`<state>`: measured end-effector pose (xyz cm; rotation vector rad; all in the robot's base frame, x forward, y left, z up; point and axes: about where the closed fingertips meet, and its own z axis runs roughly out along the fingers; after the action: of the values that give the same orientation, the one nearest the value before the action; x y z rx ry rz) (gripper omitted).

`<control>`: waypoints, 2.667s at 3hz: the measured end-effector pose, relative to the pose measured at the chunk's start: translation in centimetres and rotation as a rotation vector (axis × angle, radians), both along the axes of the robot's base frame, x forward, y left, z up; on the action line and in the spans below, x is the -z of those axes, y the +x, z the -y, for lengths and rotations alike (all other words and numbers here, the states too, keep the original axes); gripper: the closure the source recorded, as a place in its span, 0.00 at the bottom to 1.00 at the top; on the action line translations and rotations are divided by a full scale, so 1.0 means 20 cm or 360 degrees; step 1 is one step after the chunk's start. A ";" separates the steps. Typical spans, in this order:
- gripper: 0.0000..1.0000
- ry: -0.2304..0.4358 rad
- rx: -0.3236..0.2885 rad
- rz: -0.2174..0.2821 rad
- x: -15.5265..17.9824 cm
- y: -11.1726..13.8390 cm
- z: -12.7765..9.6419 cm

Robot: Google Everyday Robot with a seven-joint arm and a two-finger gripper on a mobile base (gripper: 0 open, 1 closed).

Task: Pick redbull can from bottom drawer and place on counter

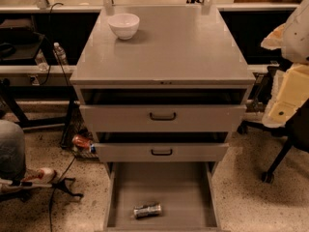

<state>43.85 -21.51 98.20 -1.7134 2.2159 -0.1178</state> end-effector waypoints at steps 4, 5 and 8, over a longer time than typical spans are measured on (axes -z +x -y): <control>0.00 0.0230 -0.0081 -0.0358 0.82 -0.18 -0.07; 0.00 0.0230 -0.0081 -0.0408 0.89 -0.22 -0.07; 0.00 0.0374 -0.0143 -0.0454 1.10 -0.19 -0.10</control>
Offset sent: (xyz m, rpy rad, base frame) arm -0.0103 -0.0040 -0.0865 0.1350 0.0848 0.0831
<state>40.01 -19.60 76.16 -1.7827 2.2322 0.4171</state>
